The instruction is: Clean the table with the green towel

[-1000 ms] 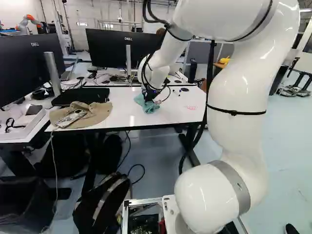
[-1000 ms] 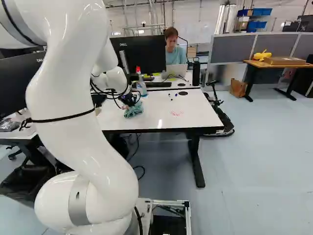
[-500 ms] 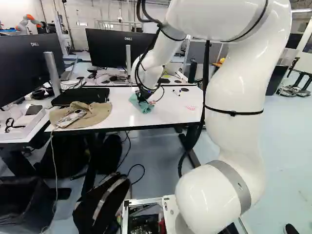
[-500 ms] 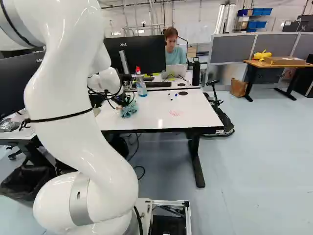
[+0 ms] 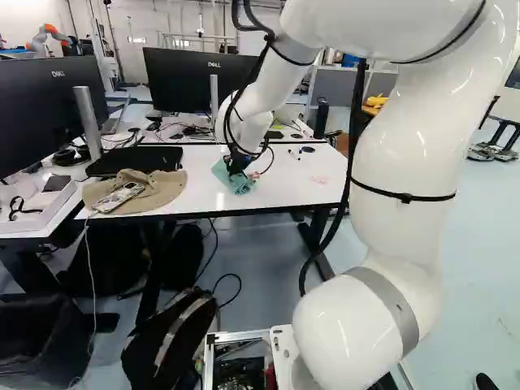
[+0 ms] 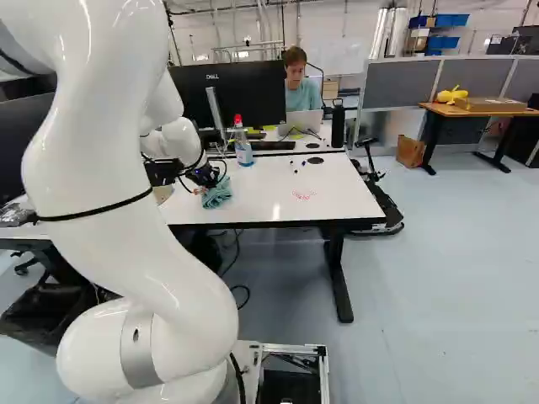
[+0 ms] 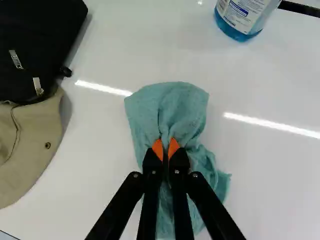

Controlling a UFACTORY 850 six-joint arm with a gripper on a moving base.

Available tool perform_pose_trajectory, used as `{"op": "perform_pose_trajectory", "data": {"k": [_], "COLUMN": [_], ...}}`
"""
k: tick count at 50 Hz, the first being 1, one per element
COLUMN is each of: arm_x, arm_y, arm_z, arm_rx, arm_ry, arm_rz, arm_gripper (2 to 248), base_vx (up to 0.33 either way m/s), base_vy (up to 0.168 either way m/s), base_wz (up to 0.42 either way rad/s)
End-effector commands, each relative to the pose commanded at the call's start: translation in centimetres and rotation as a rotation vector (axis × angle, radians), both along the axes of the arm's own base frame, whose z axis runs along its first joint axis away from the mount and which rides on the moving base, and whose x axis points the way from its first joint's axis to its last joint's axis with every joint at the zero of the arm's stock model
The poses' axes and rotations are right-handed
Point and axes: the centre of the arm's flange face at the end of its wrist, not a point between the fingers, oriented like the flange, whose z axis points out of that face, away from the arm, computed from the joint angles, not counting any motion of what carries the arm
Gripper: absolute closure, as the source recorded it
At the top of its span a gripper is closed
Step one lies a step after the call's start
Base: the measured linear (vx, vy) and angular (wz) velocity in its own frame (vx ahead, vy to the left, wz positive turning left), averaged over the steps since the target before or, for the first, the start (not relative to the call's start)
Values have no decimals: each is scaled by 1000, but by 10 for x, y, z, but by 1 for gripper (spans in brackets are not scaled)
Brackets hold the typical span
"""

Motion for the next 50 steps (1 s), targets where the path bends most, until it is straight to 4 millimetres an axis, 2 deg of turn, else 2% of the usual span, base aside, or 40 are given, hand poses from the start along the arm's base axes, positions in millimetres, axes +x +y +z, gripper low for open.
{"op": "perform_pose_trajectory", "data": {"k": [41,50], "arm_x": [-18,-28], "arm_y": [-5,-6], "arm_z": [49,50], "arm_rx": [28,28], "arm_ry": [-90,-88], "arm_rz": [1,6], "arm_gripper": [218,218], "base_vx": [0,0], "base_vy": [0,0], "base_wz": [0,0]}}
